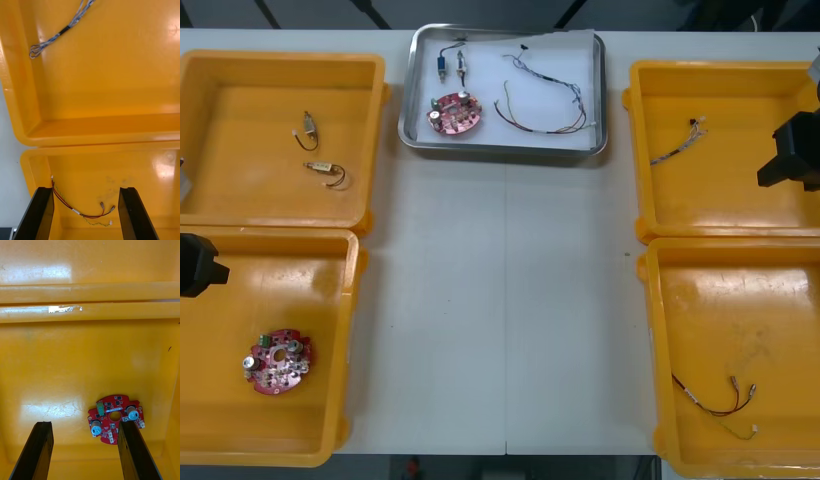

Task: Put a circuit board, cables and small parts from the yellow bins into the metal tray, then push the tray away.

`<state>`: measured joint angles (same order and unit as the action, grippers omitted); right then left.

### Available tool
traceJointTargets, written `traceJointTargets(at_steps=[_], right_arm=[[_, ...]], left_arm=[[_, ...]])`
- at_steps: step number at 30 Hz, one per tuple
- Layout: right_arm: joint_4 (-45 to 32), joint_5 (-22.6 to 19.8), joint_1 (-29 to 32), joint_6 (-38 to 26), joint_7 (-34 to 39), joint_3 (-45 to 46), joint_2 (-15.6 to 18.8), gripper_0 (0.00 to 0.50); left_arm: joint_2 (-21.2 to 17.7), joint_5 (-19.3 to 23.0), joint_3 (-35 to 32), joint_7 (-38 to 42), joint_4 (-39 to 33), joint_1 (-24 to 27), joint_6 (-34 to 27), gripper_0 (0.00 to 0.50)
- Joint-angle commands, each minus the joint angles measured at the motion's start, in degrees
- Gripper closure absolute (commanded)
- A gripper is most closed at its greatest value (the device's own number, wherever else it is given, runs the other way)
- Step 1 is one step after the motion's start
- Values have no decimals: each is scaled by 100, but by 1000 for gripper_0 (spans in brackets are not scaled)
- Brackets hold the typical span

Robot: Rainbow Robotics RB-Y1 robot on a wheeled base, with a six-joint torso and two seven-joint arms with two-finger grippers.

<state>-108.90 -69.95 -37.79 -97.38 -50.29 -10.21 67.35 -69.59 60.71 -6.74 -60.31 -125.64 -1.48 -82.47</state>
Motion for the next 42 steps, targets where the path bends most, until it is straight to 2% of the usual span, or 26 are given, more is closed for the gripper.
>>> traceJointTargets(at_steps=[1, 6, 12, 16, 23, 34, 42], right_arm=[[-457, 16, 862, -53, -323, 907, 112, 0], [-729, 43, 1653, -35, -464, 1522, 112, 0], [-756, 157, 2180, 307, -631, 1689, 103, 0], [-747, 342, 2373, 474, -754, 1689, -29, 0], [-747, 922, 2628, 492, -1018, 1689, -486, 0], [-940, 1291, 3041, 597, -1325, 1689, -828, 0], [-1388, 1651, 3419, 597, -1413, 1689, -1083, 0]], left_arm=[[-257, 37, 50, 177, -30, -36, -6, 0], [-257, 37, 50, 177, -30, -36, -6, 0], [-257, 37, 50, 177, -30, -36, -6, 0], [-257, 37, 50, 177, -30, -36, -6, 0], [-257, 37, 50, 177, -30, -36, -6, 0], [-257, 37, 50, 177, -30, -36, -6, 0], [-257, 37, 50, 177, -30, -36, -6, 0]])
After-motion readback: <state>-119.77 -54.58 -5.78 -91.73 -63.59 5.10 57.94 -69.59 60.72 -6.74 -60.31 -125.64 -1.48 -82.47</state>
